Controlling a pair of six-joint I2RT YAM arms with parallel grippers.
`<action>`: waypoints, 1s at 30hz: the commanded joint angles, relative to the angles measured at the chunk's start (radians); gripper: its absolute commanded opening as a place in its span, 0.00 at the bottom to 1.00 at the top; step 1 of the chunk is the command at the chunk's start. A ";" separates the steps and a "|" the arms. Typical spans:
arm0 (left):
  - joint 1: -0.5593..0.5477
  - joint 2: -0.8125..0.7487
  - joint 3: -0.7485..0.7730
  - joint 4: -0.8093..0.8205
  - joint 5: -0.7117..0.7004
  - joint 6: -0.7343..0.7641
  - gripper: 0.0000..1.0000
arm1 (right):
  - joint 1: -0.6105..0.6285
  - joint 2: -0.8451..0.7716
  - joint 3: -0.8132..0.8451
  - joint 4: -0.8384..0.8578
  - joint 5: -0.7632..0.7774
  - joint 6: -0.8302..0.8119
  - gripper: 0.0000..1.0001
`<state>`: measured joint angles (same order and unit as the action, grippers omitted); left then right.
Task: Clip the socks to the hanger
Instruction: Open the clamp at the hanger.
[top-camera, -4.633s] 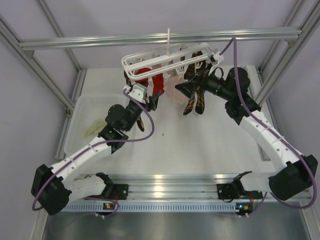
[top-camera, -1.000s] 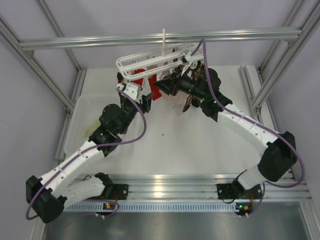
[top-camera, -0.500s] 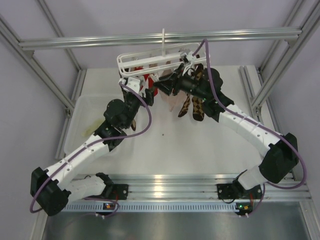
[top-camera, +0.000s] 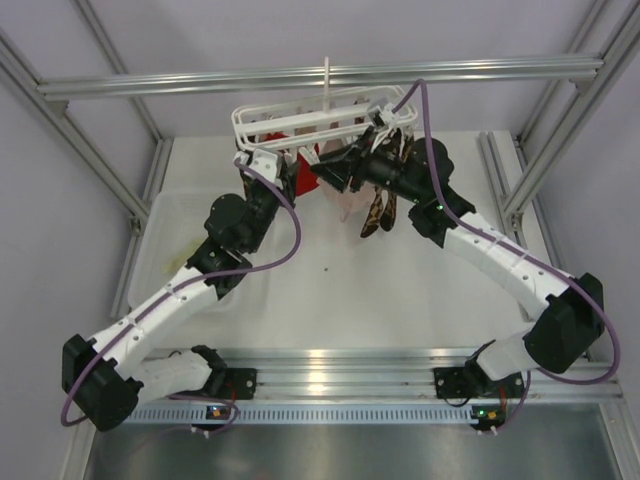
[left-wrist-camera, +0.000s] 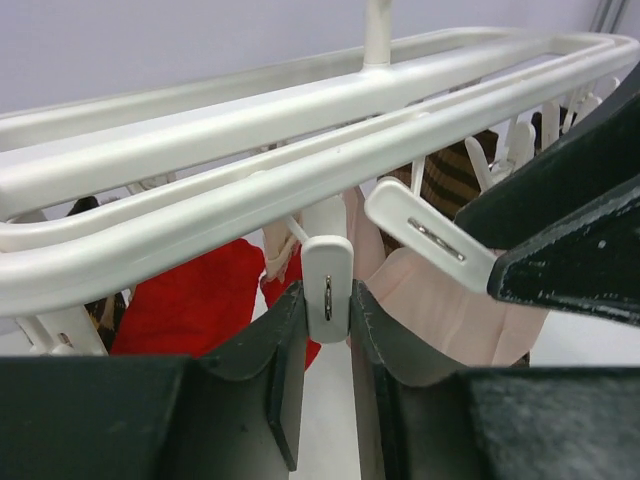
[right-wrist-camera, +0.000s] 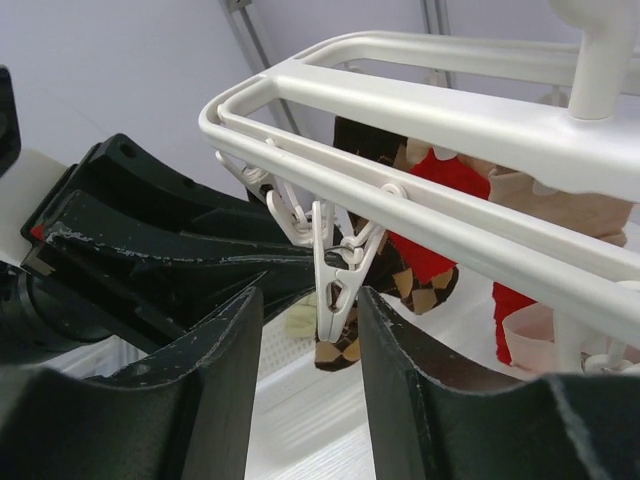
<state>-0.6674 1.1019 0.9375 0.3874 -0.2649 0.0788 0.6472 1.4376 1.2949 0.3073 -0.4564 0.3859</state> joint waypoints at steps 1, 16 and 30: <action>0.020 -0.048 0.038 -0.024 0.102 -0.019 0.26 | -0.012 -0.052 0.004 0.050 -0.008 -0.001 0.43; 0.075 -0.108 0.020 -0.154 0.358 0.022 0.00 | -0.012 -0.034 0.023 0.249 -0.137 0.199 0.50; 0.077 -0.108 0.029 -0.183 0.331 0.035 0.00 | -0.012 -0.163 -0.023 -0.091 0.090 -0.022 0.72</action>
<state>-0.5896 1.0039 0.9428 0.2070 0.0483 0.1051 0.6365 1.3506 1.2766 0.3019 -0.4541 0.4419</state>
